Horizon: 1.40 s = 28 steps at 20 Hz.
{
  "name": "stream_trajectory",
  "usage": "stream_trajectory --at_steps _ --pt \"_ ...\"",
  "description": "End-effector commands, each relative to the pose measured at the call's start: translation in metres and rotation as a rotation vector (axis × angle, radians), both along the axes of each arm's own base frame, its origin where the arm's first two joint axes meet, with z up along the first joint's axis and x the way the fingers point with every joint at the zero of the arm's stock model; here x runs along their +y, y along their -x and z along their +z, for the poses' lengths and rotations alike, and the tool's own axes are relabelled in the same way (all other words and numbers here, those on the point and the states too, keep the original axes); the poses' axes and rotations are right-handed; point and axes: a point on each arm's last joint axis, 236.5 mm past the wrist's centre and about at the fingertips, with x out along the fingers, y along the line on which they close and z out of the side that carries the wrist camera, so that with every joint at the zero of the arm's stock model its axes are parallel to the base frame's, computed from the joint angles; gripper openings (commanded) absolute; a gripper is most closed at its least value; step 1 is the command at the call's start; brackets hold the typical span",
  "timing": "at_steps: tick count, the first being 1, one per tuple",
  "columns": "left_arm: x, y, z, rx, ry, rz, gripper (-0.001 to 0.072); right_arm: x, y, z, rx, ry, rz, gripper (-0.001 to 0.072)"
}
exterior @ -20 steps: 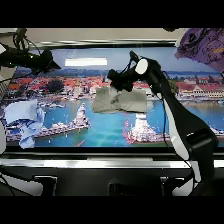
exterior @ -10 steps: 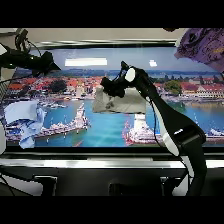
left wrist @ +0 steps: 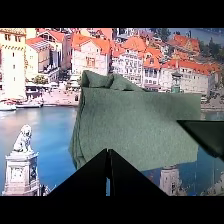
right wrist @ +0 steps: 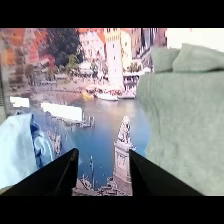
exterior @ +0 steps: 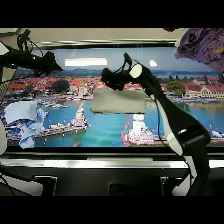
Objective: Fold the clothes and pants, and hang the long-sleeved shirts on hangers.
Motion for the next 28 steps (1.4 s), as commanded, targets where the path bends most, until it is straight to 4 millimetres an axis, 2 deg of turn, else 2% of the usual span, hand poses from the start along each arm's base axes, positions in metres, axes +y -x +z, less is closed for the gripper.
stream_trajectory --at_steps 1,3,5,7,8,11,15,19,23,28 --pt "-0.001 0.0 0.0 -0.003 -0.001 -0.002 0.002 -0.086 -0.009 0.021 -0.002 0.04 0.0 0.0454" --pt "-0.001 0.0 0.0 -0.006 -0.003 -0.007 0.002 -0.164 -0.007 0.012 0.045 0.094 0.003 0.0481" --pt "-0.001 0.0 0.0 -0.007 -0.003 -0.007 0.002 -0.233 -0.002 -0.008 0.108 0.117 -0.032 0.0481" --pt "-0.001 0.0 0.001 -0.007 -0.003 -0.007 0.002 -0.277 0.007 -0.036 0.168 0.115 -0.072 0.0481" --pt "-0.001 0.0 0.001 -0.007 -0.003 -0.007 0.002 -0.286 0.012 -0.048 0.182 0.096 -0.075 0.0481" --pt "-0.001 0.0 0.001 -0.007 -0.003 -0.007 0.002 -0.28 0.032 -0.09 0.235 0.051 -0.008 0.049" --pt "-0.001 0.0 0.001 -0.006 -0.003 -0.007 0.002 -0.247 0.047 -0.136 0.314 0.007 0.074 0.049" --pt "-0.001 0.0 0.001 -0.006 -0.003 -0.007 0.0021 -0.218 0.049 -0.158 0.332 -0.006 0.118 0.0489" --pt "-0.001 0.0 0.0 -0.007 -0.003 -0.007 0.0021 -0.205 0.037 -0.165 0.298 0.02 0.095 0.0464" --pt "-0.001 0.0 0.0 -0.005 -0.003 -0.007 0.002 -0.198 0.036 -0.164 0.287 0.026 0.102 0.0032"
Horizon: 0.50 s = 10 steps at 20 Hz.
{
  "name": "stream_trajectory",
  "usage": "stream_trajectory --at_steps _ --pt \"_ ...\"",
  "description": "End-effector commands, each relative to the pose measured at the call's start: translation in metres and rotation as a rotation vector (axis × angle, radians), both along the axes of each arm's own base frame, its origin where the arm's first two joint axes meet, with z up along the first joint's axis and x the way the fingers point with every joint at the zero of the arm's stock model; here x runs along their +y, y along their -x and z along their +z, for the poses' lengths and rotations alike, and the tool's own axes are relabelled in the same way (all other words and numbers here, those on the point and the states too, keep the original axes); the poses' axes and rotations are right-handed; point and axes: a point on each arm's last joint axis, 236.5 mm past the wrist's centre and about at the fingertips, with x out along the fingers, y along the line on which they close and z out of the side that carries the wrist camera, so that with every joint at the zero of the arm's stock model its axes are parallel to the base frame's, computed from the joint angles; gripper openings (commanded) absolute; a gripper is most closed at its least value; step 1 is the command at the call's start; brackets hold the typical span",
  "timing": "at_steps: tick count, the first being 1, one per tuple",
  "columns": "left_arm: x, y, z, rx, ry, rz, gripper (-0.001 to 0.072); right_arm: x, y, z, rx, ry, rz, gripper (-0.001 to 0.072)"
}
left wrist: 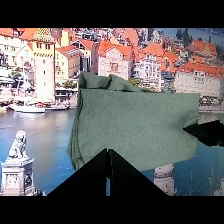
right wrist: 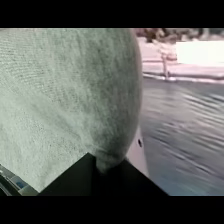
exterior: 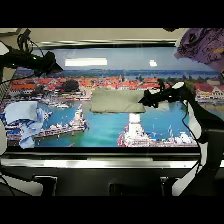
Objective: Fold the clothes and pants, and hang the long-sleeved shirts on hangers.
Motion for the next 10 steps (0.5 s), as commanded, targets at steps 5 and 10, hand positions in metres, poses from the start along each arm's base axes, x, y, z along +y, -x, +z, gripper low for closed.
stream_trajectory --at_steps 5,10 --pt "0.0 0.0 -0.001 0.001 0.0 -0.001 0.002 -0.044 -0.033 0.022 -0.049 0.101 -0.174 0.0033" --pt "0.0 0.0 -0.001 0.001 0.0 -0.001 0.002 -0.154 -0.047 0.043 -0.005 0.176 -0.503 0.0033"
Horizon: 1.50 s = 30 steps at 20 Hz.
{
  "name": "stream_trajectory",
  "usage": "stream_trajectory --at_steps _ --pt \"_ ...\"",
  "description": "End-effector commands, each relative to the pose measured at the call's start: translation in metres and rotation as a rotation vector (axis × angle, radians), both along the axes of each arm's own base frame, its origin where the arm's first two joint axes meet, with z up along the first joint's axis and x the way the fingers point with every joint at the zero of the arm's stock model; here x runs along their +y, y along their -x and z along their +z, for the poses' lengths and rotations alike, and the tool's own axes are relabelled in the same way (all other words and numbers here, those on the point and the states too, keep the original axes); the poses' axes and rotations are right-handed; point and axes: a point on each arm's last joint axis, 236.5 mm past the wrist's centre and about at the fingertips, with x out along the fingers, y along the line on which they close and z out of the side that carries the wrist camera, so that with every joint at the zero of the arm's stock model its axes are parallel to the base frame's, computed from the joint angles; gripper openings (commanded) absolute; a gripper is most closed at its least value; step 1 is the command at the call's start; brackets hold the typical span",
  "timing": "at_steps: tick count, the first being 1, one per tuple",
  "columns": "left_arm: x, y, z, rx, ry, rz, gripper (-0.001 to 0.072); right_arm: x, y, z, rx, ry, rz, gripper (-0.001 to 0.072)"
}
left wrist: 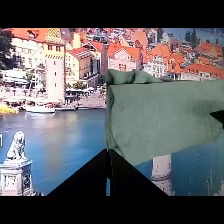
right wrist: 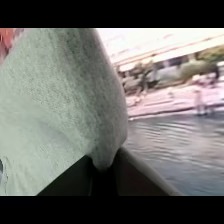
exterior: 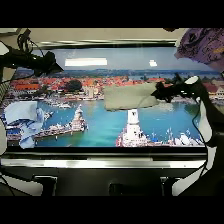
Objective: Fold the clothes and pants, and hang the long-sleeved shirts on hangers.
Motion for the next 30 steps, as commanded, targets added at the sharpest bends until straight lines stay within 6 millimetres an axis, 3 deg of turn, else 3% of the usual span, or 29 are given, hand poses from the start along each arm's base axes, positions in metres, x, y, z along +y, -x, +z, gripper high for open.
stream_trajectory --at_steps 1,4,6,9,12,14,16,22,24,30 --pt "0.0 0.0 -0.001 0.001 0.0 -0.001 0.0021 -0.088 -0.003 0.015 0.025 0.044 -0.255 0.0033" --pt "0.0 0.0 -0.001 0.001 0.0 -0.001 0.002 -0.179 0.016 0.039 0.028 0.092 -0.47 0.0033" --pt "0.0 0.0 -0.001 0.0 -0.001 -0.002 0.002 -0.245 0.044 0.059 0.033 0.163 -0.625 0.0033" --pt "0.0 0.0 -0.001 -0.001 -0.001 -0.003 0.002 -0.33 0.11 0.089 0.085 0.286 -0.845 0.0033" --pt "0.0 0.0 -0.001 0.0 -0.002 -0.003 0.0021 -0.373 0.195 0.099 0.258 0.415 -0.963 0.0032" --pt "-0.001 0.0 -0.001 0.001 -0.001 -0.004 0.0021 -0.381 0.249 0.096 0.429 0.509 -0.958 0.0032" --pt "-0.001 0.002 -0.002 0.009 -0.003 -0.009 0.0021 -0.376 0.295 0.088 0.615 0.574 -0.93 0.0033" --pt "-0.001 0.003 -0.002 0.01 -0.002 -0.01 0.0021 -0.332 0.374 0.052 0.832 0.636 -0.911 0.0033" --pt "-0.001 0.003 -0.002 0.01 -0.003 -0.01 0.0021 -0.327 0.389 0.043 0.851 0.67 -0.907 0.0034" --pt "-0.001 0.002 -0.002 0.008 -0.003 -0.009 0.0021 -0.314 0.398 0.026 0.889 0.644 -0.911 0.0034"
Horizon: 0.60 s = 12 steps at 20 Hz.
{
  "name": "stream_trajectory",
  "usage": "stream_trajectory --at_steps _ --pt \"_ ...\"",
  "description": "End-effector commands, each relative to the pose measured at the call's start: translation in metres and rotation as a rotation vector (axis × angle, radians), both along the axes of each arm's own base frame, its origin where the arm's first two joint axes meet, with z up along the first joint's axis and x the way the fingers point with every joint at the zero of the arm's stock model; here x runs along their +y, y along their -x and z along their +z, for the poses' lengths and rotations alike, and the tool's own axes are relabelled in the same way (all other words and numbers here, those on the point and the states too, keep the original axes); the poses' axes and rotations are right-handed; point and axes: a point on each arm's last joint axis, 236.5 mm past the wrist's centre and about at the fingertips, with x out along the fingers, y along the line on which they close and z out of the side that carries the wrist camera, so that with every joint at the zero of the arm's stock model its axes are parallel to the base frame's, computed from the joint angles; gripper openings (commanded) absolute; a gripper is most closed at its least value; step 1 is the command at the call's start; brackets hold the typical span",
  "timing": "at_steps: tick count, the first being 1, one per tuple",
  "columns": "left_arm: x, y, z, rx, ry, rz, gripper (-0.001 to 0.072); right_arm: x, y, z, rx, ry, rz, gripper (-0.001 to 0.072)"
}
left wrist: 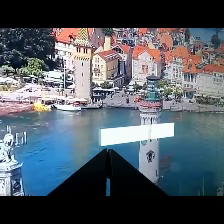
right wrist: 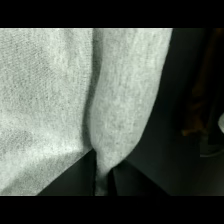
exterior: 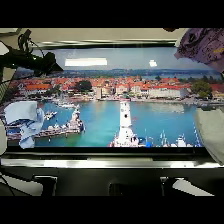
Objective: Fold the clothes and pants, and hang the long-sleeved shirts on hangers.
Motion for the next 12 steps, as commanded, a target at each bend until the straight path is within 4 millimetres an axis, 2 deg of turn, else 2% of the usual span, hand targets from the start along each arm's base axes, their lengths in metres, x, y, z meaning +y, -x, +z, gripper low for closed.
stream_trajectory --at_steps 1,8,12 --pt "0.0 0.0 0.0 0.0 0.0 0.0 0.0021 0.002 0.006 -0.005 0.013 0.008 -0.011 0.0034" --pt "0.0 0.0 0.0 -0.001 0.0 0.0 0.002 -0.013 -0.009 -0.008 -0.053 0.069 0.019 0.0035" --pt "0.0 0.0 0.0 -0.001 0.0 0.0 0.0021 -0.008 -0.013 -0.017 -0.06 0.034 0.01 0.0035"
